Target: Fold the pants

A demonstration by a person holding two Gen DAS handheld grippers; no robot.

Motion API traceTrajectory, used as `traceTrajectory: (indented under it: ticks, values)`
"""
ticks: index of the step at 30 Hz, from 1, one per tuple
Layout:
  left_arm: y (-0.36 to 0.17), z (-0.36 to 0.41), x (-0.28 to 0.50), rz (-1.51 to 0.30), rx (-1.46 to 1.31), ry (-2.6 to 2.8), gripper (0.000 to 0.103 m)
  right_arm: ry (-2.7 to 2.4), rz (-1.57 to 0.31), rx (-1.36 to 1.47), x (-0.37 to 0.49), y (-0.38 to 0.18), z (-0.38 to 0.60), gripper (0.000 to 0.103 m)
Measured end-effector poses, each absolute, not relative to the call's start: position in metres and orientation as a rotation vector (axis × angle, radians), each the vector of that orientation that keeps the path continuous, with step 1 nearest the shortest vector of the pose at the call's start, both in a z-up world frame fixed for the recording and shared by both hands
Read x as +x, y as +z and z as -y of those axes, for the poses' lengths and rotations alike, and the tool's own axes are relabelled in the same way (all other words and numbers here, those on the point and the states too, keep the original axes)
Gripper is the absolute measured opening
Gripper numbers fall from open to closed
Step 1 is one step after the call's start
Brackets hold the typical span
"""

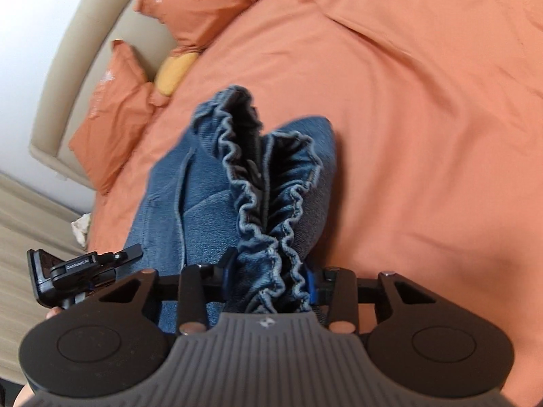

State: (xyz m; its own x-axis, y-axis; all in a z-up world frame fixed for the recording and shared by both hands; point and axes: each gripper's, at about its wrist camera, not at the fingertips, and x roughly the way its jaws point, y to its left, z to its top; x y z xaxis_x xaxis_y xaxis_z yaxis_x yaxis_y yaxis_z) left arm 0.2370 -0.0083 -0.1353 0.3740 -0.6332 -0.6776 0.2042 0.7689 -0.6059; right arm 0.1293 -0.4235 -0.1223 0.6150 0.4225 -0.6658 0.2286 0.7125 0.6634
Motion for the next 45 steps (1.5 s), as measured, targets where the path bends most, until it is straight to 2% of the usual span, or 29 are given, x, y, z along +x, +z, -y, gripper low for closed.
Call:
traceTrajectory:
  ticks: [9,17,23,33,39,45]
  values:
    - [-0.049,-0.091,0.207,-0.939,-0.407,-0.472,0.024,0.317,-0.88,0.738,0.166,-0.065,0.328,0.035]
    - [0.003,-0.199,0.184,-0.906,-0.301,-0.303,0.024,0.5,-0.909,0.742,0.208,-0.061,0.205,0.035]
    - [-0.015,-0.264,0.177,-0.909,-0.327,-0.196,0.024,0.567,-0.974,0.713,0.241,-0.081,0.118,0.035]
    - [-0.091,-0.35,0.181,-0.968,-0.423,-0.16,0.024,0.567,-1.108,0.604,0.267,-0.126,0.039,0.035]
    - [-0.14,-0.361,0.184,-1.027,-0.383,-0.175,0.025,0.544,-1.187,0.522,0.273,-0.155,0.018,0.036]
    - [-0.153,-0.355,0.185,-1.027,-0.342,-0.17,0.029,0.466,-1.249,0.529,0.288,-0.176,0.011,0.038]
